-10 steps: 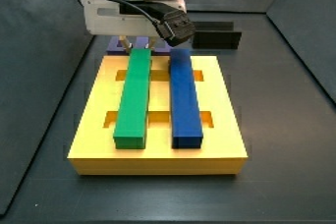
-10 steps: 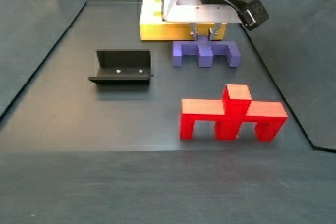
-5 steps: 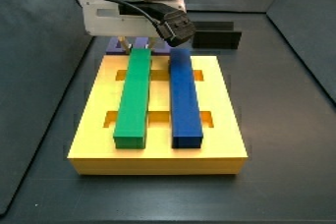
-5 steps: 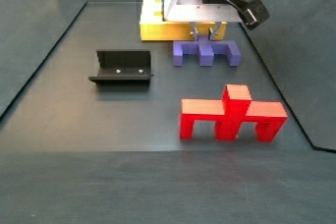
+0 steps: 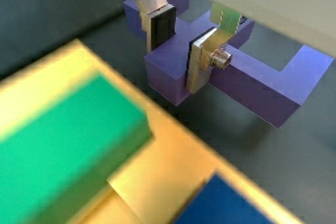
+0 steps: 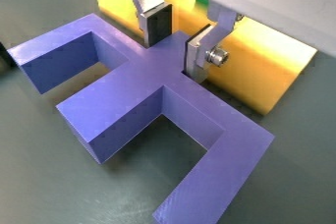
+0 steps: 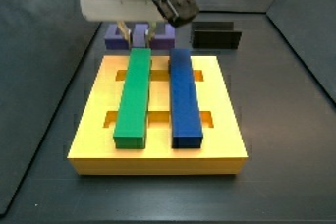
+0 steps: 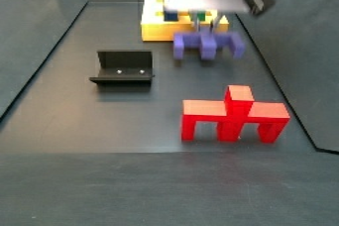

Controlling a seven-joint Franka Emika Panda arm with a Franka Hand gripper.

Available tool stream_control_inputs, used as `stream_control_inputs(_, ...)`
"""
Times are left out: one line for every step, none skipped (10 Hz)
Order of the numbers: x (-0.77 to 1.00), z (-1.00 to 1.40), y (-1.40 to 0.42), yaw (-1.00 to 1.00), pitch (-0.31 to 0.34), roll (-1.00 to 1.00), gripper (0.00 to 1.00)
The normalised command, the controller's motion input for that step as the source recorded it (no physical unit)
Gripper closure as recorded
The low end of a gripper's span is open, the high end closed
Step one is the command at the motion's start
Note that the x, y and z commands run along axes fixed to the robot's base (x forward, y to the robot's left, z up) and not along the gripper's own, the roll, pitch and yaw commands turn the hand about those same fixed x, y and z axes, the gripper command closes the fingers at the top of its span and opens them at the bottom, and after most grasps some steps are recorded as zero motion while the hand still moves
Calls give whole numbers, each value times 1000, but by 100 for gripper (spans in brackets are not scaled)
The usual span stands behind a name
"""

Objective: Pick up the purple object. Move up. Place the purple object on the fixture. Regrasp the purple object. Move to above the board. Insert the purple object.
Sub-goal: Move up, then place the purple object on the fixture.

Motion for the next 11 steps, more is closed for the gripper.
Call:
stream_control_inputs(-1, 306, -15, -20, 17, -50, 100)
stream_control_inputs(163, 0, 131, 126, 9, 0, 100)
stream_control_inputs(534, 0, 323, 129, 149, -169, 100)
stream_control_inputs(869, 151, 526, 0, 211, -209, 100)
stream_control_inputs(926, 389, 451, 0, 97, -309, 100)
stream_control_inputs(934, 580, 266, 0, 74, -406, 100)
stream_control_inputs(926, 623, 57, 0, 63, -469, 100)
stream_control_inputs(909, 537, 0, 0, 66, -554, 100)
stream_control_inputs(909, 480, 0, 0, 54, -569, 100)
stream_control_inputs(914, 460, 0, 0, 34, -566, 100)
stream_control_inputs(923, 446, 0, 0, 37, -591, 100)
